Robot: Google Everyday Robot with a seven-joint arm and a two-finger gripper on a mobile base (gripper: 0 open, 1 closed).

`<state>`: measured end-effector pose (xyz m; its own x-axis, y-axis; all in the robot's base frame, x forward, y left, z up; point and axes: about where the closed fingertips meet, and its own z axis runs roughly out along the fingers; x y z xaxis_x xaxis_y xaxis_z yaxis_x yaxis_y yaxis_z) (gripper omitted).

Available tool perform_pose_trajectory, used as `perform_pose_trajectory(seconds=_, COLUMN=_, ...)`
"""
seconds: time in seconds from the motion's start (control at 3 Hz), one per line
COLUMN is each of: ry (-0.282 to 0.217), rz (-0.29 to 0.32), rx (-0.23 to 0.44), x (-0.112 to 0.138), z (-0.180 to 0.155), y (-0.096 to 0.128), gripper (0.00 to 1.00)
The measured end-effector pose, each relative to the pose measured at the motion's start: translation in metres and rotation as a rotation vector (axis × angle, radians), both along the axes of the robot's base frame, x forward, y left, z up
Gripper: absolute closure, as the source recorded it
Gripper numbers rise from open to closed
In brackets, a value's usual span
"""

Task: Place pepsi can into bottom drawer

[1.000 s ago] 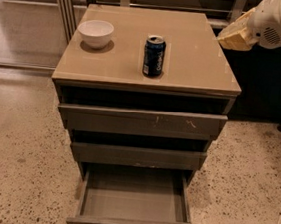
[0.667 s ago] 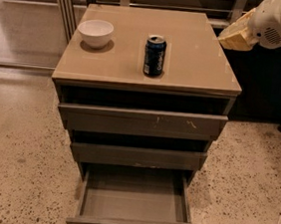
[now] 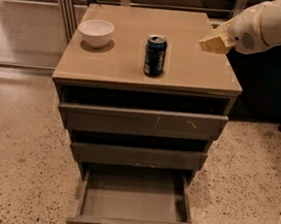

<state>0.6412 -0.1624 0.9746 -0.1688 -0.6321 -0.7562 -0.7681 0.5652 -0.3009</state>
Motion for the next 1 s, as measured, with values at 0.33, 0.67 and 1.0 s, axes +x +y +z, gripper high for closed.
perform_pose_trajectory(seconds=0.33, ry=0.033, rz=0.033, rx=0.085, x=0.018, z=-0.014, y=0.026, gripper=0.35)
perform_pose_trajectory(seconds=0.67, ry=0.066, rz=0.072, rx=0.125, x=0.031, z=-0.027, y=0.048, gripper=0.31)
perform_pose_trajectory(seconds=1.0, ry=0.092, rz=0.093, rx=0.145, x=0.042, z=-0.041, y=0.06, gripper=0.28)
